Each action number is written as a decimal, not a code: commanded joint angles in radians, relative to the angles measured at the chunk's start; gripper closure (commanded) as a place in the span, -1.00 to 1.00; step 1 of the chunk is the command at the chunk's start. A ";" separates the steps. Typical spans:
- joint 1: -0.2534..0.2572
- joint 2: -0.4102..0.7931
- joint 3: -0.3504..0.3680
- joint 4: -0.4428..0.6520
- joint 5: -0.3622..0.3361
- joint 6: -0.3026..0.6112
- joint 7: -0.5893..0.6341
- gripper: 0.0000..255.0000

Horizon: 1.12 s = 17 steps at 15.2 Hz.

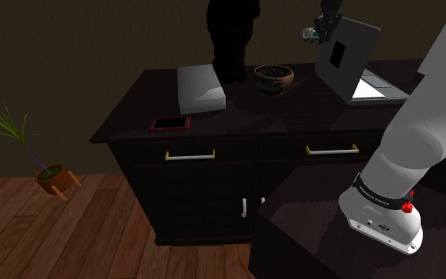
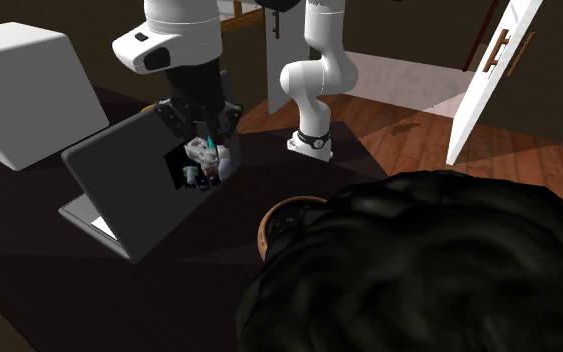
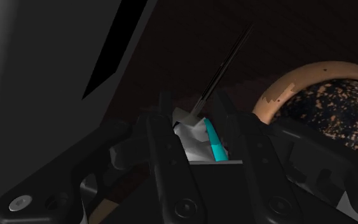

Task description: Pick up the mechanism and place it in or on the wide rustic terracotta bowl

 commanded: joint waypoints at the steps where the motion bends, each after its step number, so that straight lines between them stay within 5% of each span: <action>1: 0.001 0.003 0.000 0.032 0.002 -0.030 -0.002 1.00; 17: 0.136 0.059 0.139 0.088 0.040 -0.056 0.266 1.00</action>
